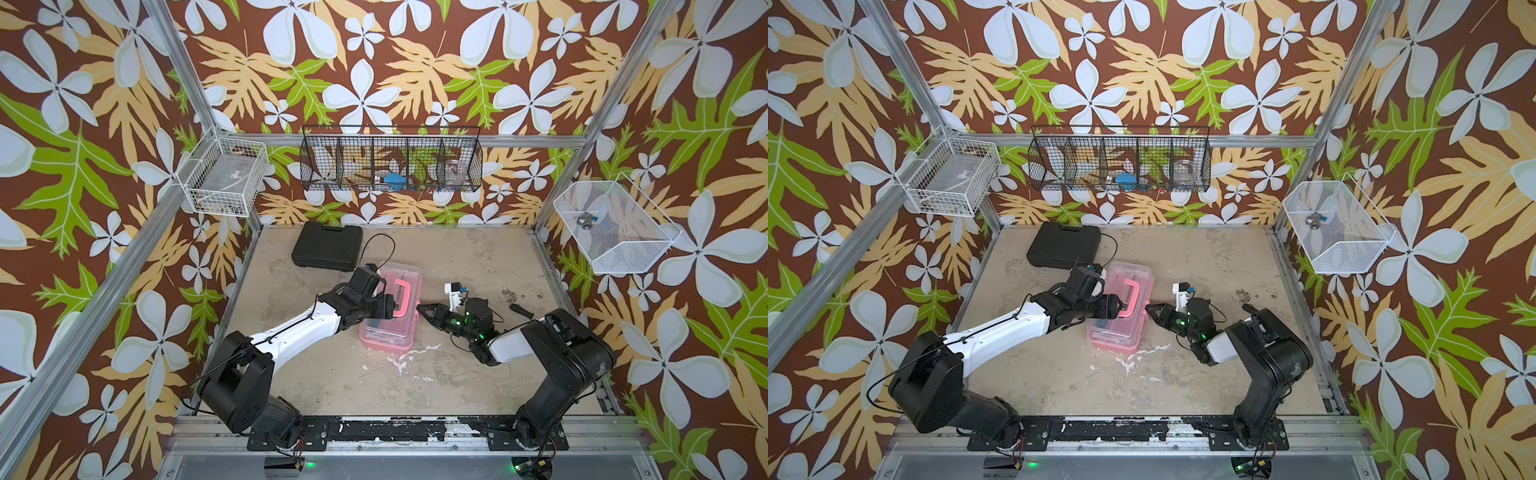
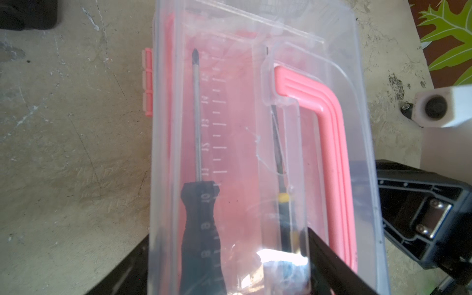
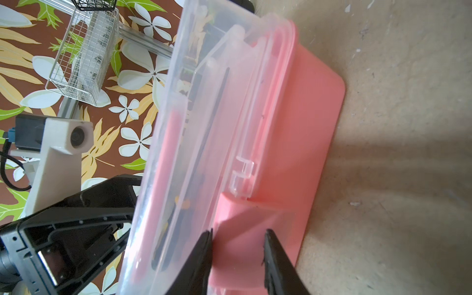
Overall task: Close toolboxes
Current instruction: Fasten the toolbox latch on the toolbox, then reset both arms
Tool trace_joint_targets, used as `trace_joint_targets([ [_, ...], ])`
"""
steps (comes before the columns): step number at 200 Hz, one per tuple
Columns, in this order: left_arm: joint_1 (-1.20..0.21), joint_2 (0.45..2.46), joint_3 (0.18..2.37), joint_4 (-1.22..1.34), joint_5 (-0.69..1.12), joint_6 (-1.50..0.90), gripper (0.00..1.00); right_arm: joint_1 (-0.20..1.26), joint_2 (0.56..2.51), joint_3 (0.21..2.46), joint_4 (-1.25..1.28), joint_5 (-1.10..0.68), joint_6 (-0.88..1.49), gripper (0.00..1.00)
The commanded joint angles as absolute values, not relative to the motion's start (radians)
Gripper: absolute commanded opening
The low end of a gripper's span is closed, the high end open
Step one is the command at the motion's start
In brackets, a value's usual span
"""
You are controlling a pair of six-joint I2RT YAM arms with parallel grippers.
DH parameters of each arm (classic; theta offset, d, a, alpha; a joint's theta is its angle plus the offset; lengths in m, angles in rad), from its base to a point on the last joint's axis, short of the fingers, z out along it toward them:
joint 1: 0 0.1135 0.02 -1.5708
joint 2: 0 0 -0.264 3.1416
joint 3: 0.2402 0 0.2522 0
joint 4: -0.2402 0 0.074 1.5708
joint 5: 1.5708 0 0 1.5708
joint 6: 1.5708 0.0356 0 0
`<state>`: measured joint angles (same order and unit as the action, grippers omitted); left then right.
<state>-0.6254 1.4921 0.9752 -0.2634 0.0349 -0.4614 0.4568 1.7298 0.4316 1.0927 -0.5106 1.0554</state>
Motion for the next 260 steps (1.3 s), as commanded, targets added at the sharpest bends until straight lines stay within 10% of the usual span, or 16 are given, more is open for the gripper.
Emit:
trace_joint_targets([
  [1, -0.639, 1.505, 0.967, -0.265, 0.11, -0.46, 0.8, 0.462, 1.747, 0.431, 1.103, -0.546, 1.074, 0.33],
  [94, -0.661, 1.508, 0.934, -0.203, 0.126, -0.522, 0.77, 0.458, 1.818, 0.397, 1.249, -0.599, 1.169, 0.34],
  [154, -0.661, 1.452, 0.95, -0.175, 0.069, -0.569, 0.93, 0.411, 1.546, 0.503, 0.664, -0.478, 0.871, 0.65],
  [186, -0.661, 1.414, 0.965, -0.152, 0.021, -0.569, 1.0, 0.298, 1.421, 0.627, 0.336, -0.442, 0.68, 1.0],
  [260, -0.538, 1.31, 0.882, 0.044, -0.502, -0.245, 1.0, 0.119, 1.301, 0.679, 0.212, 0.066, 0.276, 1.0],
])
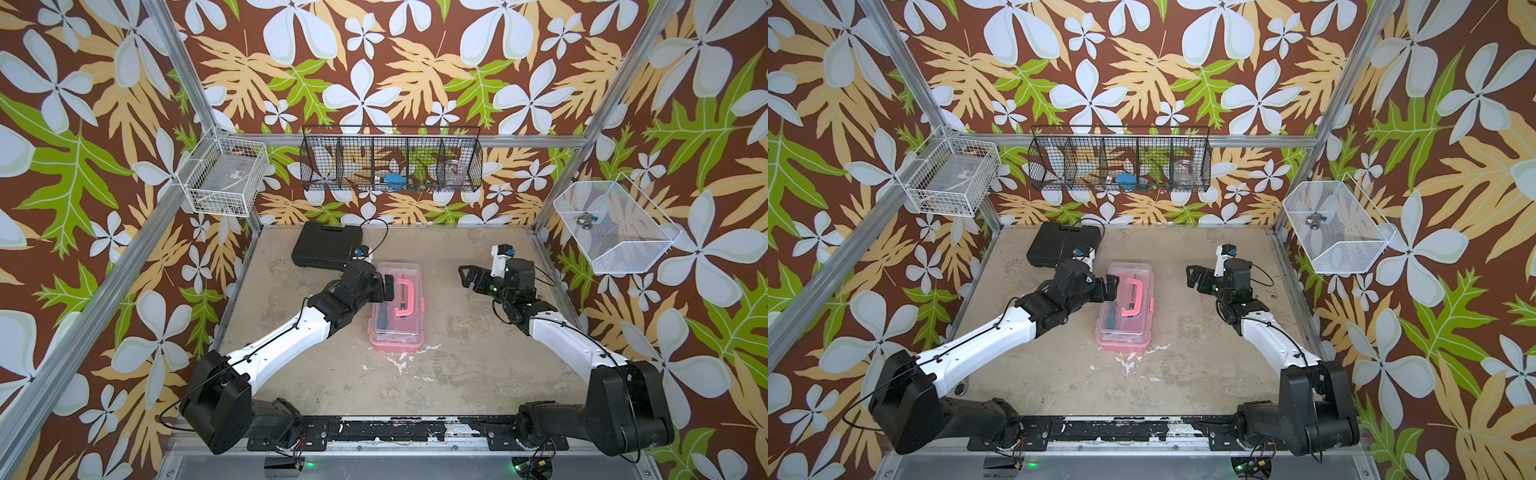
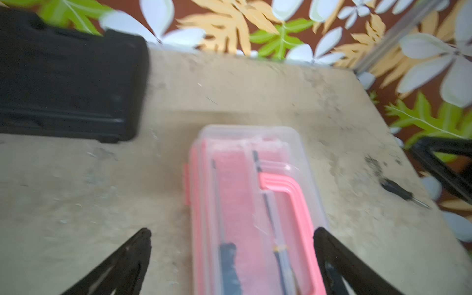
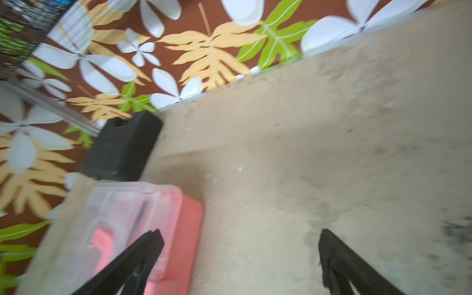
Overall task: Close toolboxes
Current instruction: Reset both arms
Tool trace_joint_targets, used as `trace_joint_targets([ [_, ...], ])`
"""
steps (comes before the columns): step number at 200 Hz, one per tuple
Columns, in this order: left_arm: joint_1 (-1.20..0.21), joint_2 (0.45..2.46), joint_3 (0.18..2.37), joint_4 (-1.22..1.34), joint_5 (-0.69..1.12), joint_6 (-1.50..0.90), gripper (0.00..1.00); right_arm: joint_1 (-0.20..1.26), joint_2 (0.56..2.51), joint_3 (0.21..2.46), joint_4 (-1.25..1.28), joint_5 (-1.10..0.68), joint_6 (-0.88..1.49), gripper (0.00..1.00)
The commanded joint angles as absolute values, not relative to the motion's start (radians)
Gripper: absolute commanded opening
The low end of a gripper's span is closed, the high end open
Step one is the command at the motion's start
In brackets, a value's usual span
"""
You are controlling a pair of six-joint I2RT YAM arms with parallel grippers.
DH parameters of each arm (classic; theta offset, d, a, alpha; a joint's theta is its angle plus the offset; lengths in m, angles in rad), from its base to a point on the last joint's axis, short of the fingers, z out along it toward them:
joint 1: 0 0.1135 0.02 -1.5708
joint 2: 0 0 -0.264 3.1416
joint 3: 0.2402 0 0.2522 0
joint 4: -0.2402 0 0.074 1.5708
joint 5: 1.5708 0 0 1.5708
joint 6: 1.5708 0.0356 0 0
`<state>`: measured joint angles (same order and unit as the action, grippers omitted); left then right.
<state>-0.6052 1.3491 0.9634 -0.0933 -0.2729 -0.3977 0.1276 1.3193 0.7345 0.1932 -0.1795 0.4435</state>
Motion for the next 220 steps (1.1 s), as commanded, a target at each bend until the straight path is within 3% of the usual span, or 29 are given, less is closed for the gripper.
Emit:
trace_joint_targets([
  [1, -0.533, 1.307, 0.877, 0.054, -0.508, -0.241, 1.0, 0.119, 1.301, 0.679, 0.212, 0.066, 0.276, 1.0],
  [25, -0.404, 1.236, 0.703, 0.238, -0.606, -0.191, 1.0, 0.101, 1.284, 0.603, 0.289, 0.172, 0.189, 1.0],
  [62, -0.258, 1.204, 0.471, 0.506, -0.615, -0.139, 1.0, 0.066, 1.311, 0.408, 0.6, 0.185, 0.087, 1.0],
  [131, -0.15, 1.355, 0.224, 1.099, -0.491, -0.066, 1.0, -0.011, 1.343, 0.248, 1.007, 0.146, 0.143, 1.0],
  [162, -0.096, 1.412, 0.234, 1.115, -0.409, -0.109, 1.0, -0.035, 1.417, 0.199, 1.203, 0.134, 0.13, 1.0],
  [209, -0.095, 1.421, 0.164, 1.236, -0.35, -0.085, 1.0, -0.034, 1.42, 0.167, 1.259, 0.073, 0.108, 1.0],
  [220, -0.094, 1.469, 0.126, 1.37, -0.364, -0.074, 1.0, -0.033, 1.435, 0.155, 1.287, 0.055, 0.102, 1.0],
])
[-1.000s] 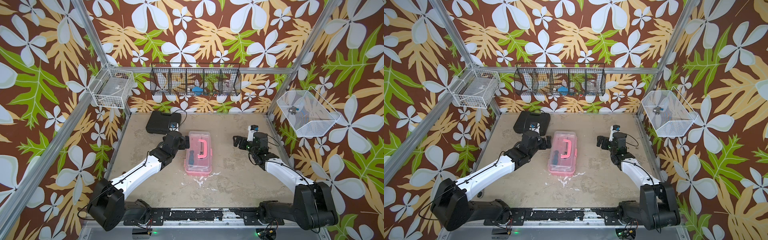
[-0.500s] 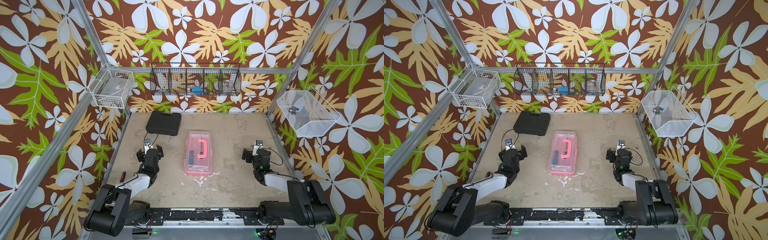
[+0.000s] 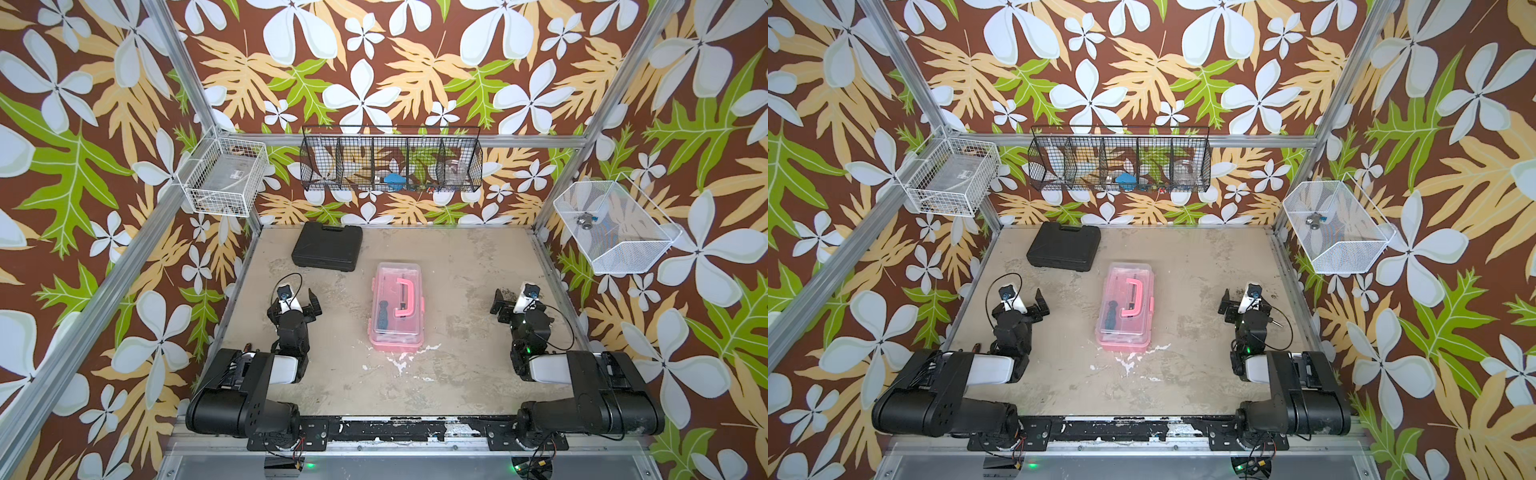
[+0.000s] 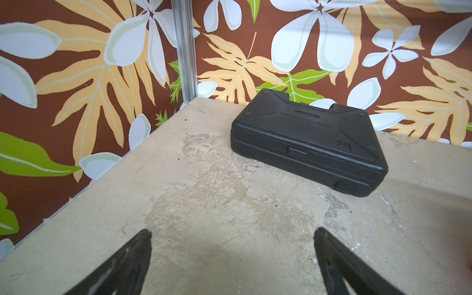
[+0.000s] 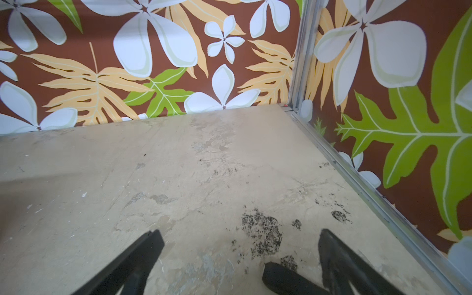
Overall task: Close toolboxes
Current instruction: Reset both arms
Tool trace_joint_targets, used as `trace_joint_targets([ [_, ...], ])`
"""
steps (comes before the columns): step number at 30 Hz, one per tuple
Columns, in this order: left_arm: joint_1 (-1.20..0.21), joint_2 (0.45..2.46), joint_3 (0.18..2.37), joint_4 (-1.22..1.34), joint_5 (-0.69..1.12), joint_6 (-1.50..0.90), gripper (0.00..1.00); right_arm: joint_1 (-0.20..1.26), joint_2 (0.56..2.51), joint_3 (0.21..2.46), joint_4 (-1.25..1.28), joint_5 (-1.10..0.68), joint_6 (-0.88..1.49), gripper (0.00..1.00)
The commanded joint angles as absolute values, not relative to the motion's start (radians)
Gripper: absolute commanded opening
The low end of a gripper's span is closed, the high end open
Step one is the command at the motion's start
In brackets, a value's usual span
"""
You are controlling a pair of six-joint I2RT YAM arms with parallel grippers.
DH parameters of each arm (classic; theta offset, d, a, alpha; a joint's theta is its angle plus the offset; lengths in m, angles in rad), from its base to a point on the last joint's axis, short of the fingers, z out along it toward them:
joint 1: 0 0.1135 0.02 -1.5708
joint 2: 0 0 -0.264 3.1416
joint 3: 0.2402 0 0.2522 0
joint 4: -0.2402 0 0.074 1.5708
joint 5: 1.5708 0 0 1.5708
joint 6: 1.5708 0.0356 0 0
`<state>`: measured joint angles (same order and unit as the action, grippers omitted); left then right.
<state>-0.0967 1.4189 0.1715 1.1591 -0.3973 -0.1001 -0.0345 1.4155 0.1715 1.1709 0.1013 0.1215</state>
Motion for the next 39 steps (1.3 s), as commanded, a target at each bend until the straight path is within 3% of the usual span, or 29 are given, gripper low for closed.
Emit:
trace_joint_targets([
  [1, -0.095, 1.474, 0.124, 1.381, -0.365, -0.072, 1.0, -0.033, 1.438, 0.153, 1.289, 0.052, 0.101, 1.0],
  [4, -0.095, 1.449, 0.132, 1.32, -0.368, -0.094, 1.0, -0.027, 1.53, 0.112, 1.477, 0.043, 0.095, 1.0],
  [7, -0.096, 1.446, 0.138, 1.306, -0.37, -0.092, 1.0, -0.027, 1.49, 0.136, 1.365, 0.045, 0.094, 1.0],
  [39, -0.094, 1.46, 0.137, 1.337, -0.341, -0.073, 1.0, -0.018, 1.502, 0.116, 1.426, 0.086, 0.098, 1.0],
])
